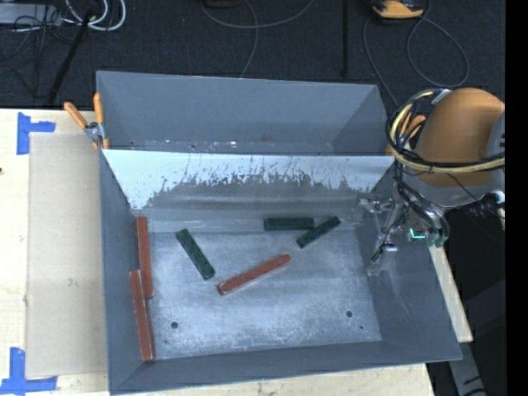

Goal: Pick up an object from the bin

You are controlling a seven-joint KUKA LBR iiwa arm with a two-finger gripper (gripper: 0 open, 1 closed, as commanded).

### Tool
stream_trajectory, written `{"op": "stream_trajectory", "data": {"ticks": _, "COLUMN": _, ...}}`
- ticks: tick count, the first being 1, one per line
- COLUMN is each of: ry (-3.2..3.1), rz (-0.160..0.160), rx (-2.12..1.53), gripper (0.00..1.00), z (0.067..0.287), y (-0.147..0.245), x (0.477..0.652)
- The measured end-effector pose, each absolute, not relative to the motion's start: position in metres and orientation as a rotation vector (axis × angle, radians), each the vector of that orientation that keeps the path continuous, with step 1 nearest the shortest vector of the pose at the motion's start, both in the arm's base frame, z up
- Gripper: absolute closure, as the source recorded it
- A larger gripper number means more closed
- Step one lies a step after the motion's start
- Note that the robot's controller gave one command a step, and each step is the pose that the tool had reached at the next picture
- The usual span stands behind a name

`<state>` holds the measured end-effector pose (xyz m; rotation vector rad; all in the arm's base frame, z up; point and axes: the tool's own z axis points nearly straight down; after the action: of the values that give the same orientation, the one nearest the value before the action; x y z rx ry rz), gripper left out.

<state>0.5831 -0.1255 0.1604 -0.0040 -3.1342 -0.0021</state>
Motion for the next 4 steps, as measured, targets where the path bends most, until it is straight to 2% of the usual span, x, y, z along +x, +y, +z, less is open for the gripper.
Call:
{"op": "stream_trajectory", "data": {"ticks": 1, "ry": -3.140, "rz": -0.003, "rx": 0.043, "gripper": 0.00, "z": 0.066, "y": -0.097, "x": 0.611}}
{"op": "stream_trajectory", "data": {"ticks": 2, "ry": -3.143, "rz": -0.005, "rx": 0.053, "gripper": 0.00, "z": 0.070, "y": -0.013, "x": 0.622}}
{"op": "stream_trajectory", "data": {"ticks": 3, "ry": -3.129, "rz": -0.005, "rx": 0.217, "gripper": 0.00, "z": 0.074, "y": 0.046, "x": 0.559}}
{"op": "stream_trajectory", "data": {"ticks": 4, "ry": -3.132, "rz": 0.000, "rx": 0.216, "gripper": 1.00, "z": 0.074, "y": 0.044, "x": 0.561}}
